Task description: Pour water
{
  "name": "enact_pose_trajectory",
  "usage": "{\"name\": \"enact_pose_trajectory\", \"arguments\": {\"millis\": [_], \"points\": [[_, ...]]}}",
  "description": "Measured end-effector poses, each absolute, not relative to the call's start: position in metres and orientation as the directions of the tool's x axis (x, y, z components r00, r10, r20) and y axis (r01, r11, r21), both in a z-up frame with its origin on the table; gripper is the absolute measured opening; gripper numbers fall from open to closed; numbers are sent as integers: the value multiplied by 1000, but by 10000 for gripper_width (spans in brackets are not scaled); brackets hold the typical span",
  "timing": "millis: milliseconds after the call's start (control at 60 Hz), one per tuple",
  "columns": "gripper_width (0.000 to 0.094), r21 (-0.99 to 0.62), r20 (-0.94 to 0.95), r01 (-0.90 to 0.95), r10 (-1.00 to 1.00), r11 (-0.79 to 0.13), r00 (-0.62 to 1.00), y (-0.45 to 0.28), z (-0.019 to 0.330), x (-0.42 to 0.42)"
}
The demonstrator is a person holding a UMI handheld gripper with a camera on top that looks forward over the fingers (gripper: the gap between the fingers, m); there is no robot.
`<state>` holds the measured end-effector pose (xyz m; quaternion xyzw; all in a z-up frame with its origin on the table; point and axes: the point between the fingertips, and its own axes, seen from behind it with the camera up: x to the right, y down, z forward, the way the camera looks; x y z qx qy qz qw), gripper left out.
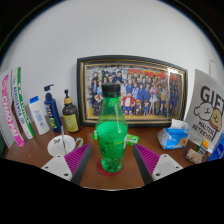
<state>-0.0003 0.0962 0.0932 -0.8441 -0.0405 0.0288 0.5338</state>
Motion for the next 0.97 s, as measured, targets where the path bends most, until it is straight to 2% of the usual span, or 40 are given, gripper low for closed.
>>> {"name": "enact_pose_trajectory", "arguments": {"millis": [383, 533, 717, 967], "points": [[855, -751, -29, -64, -64, -657, 998, -65, 149, -37], [856, -739, -8, -81, -111, -669, 994, -108, 169, -49], [854, -757, 36, -64, -139, -650, 990, -125, 192, -50], [855, -764, 48, -65, -157, -642, 986, -130, 199, -52]]}}
